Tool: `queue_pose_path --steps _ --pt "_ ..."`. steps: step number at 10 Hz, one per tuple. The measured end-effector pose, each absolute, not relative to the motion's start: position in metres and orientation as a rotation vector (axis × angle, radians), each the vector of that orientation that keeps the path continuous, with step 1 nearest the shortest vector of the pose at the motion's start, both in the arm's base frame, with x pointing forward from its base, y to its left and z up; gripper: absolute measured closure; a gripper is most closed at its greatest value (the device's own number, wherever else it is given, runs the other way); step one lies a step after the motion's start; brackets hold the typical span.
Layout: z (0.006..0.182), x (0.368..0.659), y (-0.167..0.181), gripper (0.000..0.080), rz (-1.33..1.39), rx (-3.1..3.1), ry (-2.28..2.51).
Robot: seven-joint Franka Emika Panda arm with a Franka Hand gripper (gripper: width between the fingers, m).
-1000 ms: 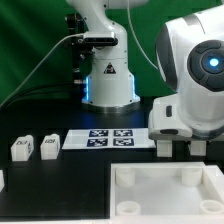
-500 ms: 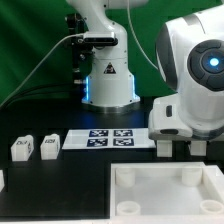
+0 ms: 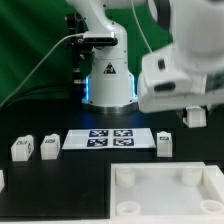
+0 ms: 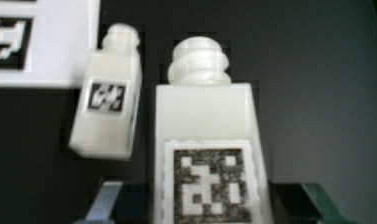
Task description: Assemble one leg
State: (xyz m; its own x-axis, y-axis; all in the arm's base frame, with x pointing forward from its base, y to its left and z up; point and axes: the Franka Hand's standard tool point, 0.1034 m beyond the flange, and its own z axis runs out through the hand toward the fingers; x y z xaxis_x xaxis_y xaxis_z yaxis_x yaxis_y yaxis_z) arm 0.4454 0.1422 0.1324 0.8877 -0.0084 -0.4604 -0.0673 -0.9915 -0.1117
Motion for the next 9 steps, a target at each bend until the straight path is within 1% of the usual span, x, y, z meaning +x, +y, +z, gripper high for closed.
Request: queue_pose_path --steps 1,2,3,4,5,6,7,8,9 --pt "0.125 0.452 0.143 0.0509 0.531 -2.966 0.063" --pt "0.124 0.453 0.142 0.0509 0.393 -2.989 0.069" --pt "0.127 0.457 0.139 0.0509 0.296 -3.003 0.060" --pt "0.139 0.486 0.128 0.0509 0.128 -3.033 0.000" --pt "0.157 0.515 0.115 0.0509 -0.043 -3.042 -0.047" --pt "0.169 0.540 0.108 0.0509 -0.190 -3.033 -0.068" --pt "0.175 0.564 0.110 0.0509 -0.279 -3.016 -0.062" --pt "0.180 0.588 0.118 0.0509 -0.484 -2.972 -0.058" --pt "0.182 0.590 0.119 0.0509 -0.664 -2.928 -0.054"
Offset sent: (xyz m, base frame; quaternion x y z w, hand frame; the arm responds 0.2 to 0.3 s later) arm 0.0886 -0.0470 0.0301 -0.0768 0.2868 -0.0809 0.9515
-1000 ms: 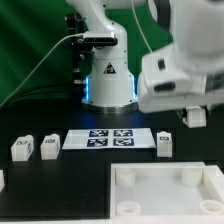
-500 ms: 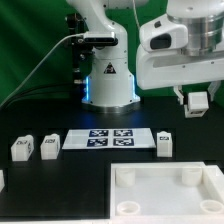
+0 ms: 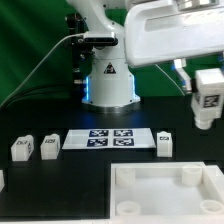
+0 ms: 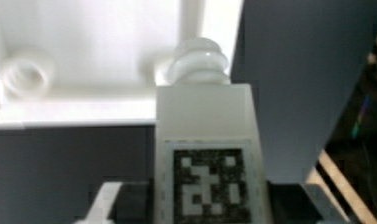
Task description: Assemble one leg
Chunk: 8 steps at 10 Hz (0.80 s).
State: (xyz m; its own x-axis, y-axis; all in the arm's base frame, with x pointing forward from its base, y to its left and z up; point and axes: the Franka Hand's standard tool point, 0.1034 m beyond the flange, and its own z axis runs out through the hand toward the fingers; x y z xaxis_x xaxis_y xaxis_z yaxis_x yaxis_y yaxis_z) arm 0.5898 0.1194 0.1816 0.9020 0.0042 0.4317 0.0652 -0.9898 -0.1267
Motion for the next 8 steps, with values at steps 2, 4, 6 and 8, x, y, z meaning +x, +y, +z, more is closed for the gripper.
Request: queue_pose_path --steps 2,4,6,8 --pt "0.178 0.583 0.120 0.0509 -0.870 -2.863 -0.047" --pt "0.176 0.583 0.119 0.0509 -0.854 -2.870 -0.042" --pt "0.168 0.592 0.127 0.0509 -0.855 -2.864 -0.031" --pt "0.150 0.615 0.122 0.0509 -0.885 -2.891 -0.059"
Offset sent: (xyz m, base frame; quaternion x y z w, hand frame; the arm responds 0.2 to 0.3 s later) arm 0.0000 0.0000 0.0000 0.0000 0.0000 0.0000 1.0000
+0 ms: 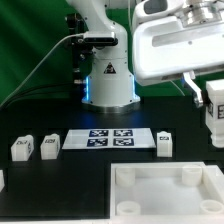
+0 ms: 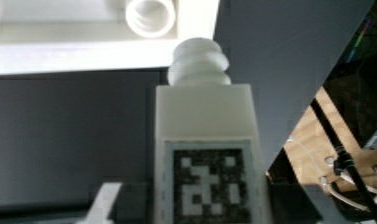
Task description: Assemble one leg
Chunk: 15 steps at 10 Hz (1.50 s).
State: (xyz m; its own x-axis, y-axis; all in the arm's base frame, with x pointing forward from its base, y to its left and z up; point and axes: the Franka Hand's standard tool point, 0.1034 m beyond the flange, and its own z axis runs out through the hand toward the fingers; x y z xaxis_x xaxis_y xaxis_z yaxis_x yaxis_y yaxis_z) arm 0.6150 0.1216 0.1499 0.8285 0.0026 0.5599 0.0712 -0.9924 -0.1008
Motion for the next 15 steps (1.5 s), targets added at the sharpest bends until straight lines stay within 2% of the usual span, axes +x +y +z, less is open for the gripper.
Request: queue_pose_path --steps 1,4,5,15 --pt "0.130 0.626 0.110 0.0509 -0.899 -2.912 -0.067" --pt "0.117 0.638 0.109 0.0509 -0.901 -2.917 -0.080" --pt "0.107 0.635 0.109 0.0509 -0.880 -2.924 -0.081" --pt "0.079 0.622 0.118 0.0509 -0.886 -2.922 -0.103"
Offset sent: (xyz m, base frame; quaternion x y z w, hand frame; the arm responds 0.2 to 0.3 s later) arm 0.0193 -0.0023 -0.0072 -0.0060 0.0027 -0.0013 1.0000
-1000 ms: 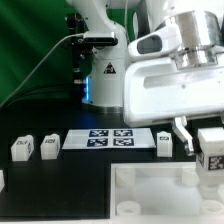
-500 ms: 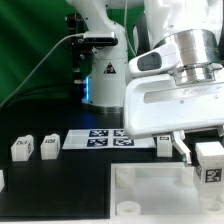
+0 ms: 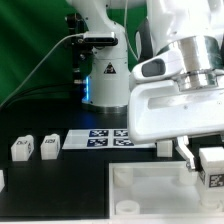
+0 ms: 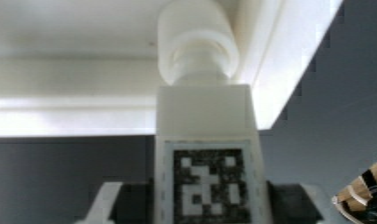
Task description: Assemble one leg
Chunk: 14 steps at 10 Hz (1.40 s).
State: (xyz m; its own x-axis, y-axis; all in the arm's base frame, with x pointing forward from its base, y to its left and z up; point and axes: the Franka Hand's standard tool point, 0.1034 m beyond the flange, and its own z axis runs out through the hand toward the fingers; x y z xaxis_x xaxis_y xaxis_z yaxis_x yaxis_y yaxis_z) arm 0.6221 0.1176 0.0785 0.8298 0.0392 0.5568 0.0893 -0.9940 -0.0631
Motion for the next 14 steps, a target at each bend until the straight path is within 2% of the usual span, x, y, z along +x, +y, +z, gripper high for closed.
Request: queue_pose_path --steps 4,8,9,10,11,14 --pt "0.071 0.614 0.119 0.0509 -0.969 -2.908 -0.081" --pt "0.068 0.613 0.119 0.0505 -0.883 -2.933 -0.083" --pt "0.068 0.613 0.119 0.0276 -0.882 -2.933 -0.083" --pt "0.067 0.613 0.119 0.0276 -0.881 -2.933 -0.083" --pt "0.067 0.613 0.119 0.0176 -0.880 -2.933 -0.084" --pt "0.067 0.612 0.119 0.0150 -0.879 -2.934 -0.084"
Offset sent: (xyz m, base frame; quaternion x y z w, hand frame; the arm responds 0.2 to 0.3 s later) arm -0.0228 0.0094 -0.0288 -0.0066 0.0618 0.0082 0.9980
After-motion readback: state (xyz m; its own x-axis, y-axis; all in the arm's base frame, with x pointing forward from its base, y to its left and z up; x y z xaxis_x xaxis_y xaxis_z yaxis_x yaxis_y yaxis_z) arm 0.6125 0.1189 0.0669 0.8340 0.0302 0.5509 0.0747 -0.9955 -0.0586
